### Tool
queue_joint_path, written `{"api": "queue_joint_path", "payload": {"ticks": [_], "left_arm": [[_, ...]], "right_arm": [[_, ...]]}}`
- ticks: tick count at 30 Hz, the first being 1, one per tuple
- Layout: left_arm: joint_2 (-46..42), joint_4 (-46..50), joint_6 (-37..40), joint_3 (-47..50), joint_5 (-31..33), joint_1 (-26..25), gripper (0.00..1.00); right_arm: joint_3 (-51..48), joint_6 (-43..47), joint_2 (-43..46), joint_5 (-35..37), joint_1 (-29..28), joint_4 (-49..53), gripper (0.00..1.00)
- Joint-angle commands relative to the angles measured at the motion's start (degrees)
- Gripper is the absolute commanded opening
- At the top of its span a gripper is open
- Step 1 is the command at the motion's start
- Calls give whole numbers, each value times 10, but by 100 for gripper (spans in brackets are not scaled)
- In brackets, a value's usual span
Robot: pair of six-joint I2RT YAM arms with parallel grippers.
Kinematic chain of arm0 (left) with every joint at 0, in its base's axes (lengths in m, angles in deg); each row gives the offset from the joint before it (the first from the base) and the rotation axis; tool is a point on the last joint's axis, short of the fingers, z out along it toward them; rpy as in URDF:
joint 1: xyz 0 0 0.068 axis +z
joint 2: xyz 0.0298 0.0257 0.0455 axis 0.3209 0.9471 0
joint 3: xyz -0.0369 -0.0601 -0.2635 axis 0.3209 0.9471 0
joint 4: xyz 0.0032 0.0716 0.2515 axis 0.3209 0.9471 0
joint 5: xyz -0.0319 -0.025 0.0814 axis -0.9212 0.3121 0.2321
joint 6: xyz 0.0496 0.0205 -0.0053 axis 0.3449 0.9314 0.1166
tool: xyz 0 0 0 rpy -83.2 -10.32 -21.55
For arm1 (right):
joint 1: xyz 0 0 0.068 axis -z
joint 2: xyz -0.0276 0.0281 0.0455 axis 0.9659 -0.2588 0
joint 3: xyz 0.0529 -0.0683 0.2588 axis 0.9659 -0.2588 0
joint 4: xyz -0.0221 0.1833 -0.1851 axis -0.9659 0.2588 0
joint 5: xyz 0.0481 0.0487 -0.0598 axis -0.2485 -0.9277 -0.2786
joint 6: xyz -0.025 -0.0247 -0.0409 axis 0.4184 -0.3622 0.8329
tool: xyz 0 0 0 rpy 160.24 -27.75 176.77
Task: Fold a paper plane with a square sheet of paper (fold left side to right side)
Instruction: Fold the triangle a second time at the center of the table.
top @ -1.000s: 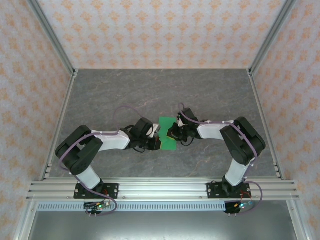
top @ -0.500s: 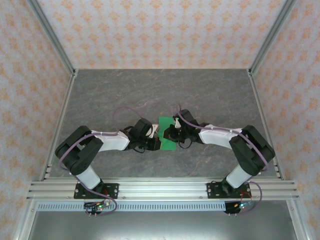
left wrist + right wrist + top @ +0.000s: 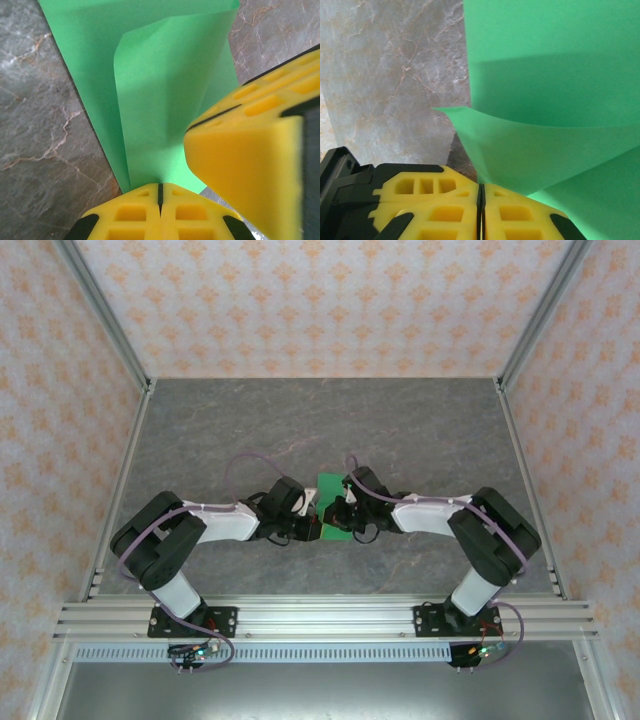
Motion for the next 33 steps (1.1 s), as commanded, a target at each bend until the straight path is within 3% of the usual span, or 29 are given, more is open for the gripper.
{"api": "queue_joint_path", "payload": {"ticks": [1,25,33], "left_arm": [[17,30,0,13,24,3,0],[26,45,0,17,35,3,0],[27,44,0,25,38,3,0]], "right_arm": [[-8,-4,-13,17,-5,-22,11],[31,71,-44,85,-5,86,11],[37,96,-36,89,18,102,11]]}}
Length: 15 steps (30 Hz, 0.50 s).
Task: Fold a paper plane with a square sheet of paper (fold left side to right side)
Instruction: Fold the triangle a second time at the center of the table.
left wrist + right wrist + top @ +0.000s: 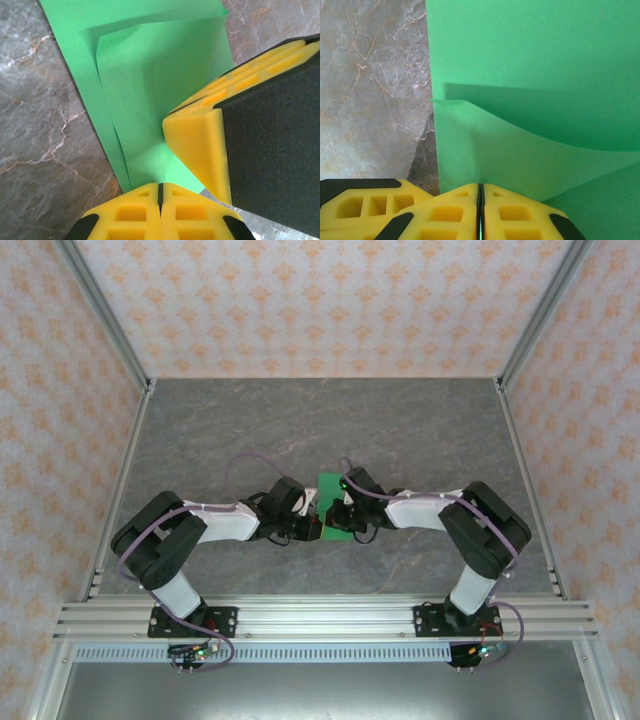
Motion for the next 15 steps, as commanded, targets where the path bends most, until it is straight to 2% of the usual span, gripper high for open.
{"api": "queue_joint_path", "payload": {"ticks": [1,15], "left_arm": [[26,47,0,25,37,3,0],[26,45,0,32,37,3,0]], "right_arm": [[7,28,-3,51,21,48,11],[10,63,5,45,75,61,12]]}}
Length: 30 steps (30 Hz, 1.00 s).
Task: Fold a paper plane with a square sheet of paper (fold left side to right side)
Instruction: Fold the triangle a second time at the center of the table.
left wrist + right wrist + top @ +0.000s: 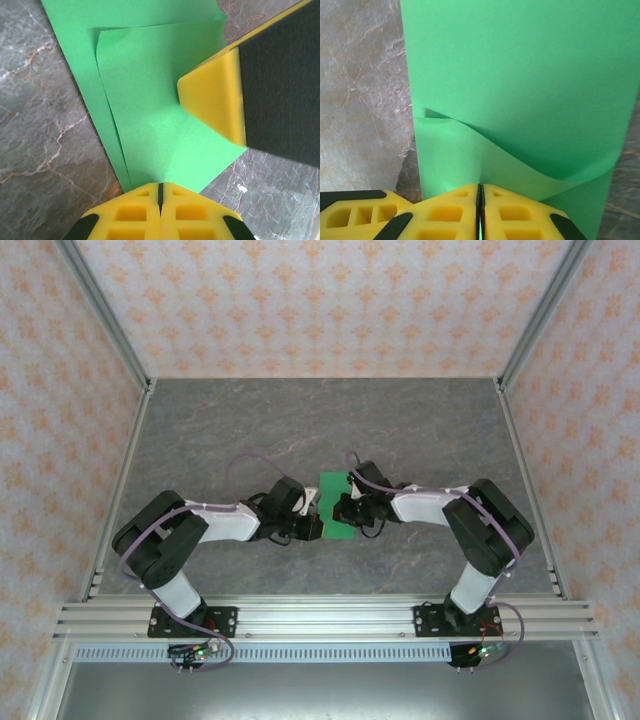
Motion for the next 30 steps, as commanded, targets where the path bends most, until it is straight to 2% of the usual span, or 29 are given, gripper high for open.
{"api": "queue_joint_path", "payload": {"ticks": [1,11,19,24,30], "left_arm": [[21,65,0,28,37,3,0],[9,62,-2,35,36,3,0],[-1,56,-4,40,34,3,0],[-9,56,-4,41,32,3,0],[-18,59,-5,36,32,3,0]], "right_arm": [[4,25,4,57,32,40,12],[11,51,-2,42,81,51,12],[22,61,-13,33,91,60,12],[28,69,35,52,94,87,12],[20,51,91,25,71,88,12]]}}
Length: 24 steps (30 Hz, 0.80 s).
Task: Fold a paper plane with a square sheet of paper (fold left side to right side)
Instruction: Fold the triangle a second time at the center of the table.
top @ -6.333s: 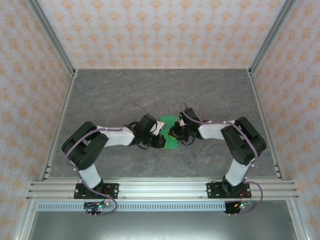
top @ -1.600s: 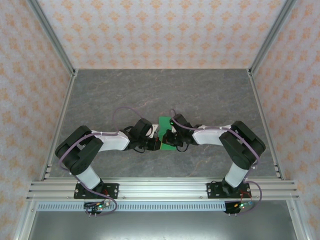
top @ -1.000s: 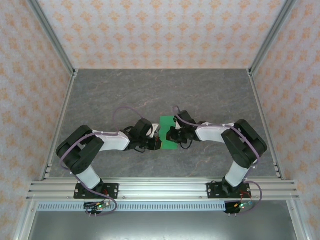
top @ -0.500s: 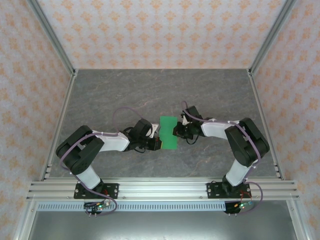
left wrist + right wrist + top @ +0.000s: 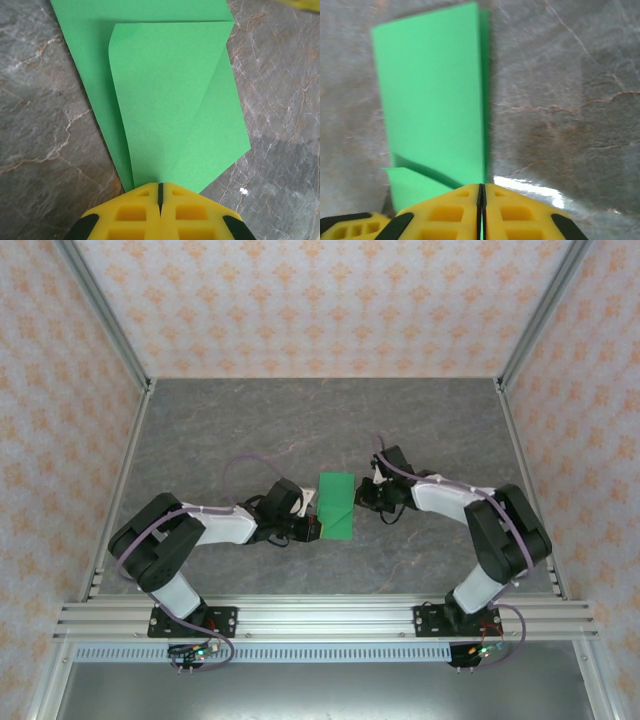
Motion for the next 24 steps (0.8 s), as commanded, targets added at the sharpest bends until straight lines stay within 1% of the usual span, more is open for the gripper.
{"api": "queue_joint_path", "payload": {"ticks": [1,5,8,11,16,21,24], "left_arm": [[-4,71,-5,17,27,3,0],[-6,72,-5,15,28,3,0],[-5,70,-5,15,26,3,0],[-6,68,-7,14,24,3,0],[-23,69,-6,19,19,3,0],[-46,55,-11,9,-3,3,0],[-40,53,-12,-12,-20,3,0]], "right_arm": [[-2,-11,31,2,-27,1,12],[-15,-54,6,-24,-65,-63,12],[-3,-64,-31,-29,-80,-83,12],[11,-63,-59,-21,-81,-78,12],[28,-51,-81,2,-82,-31,11],[27,-48,-86,12,-81,-6,11],[25,-50,-86,10,-82,-7,11]]}}
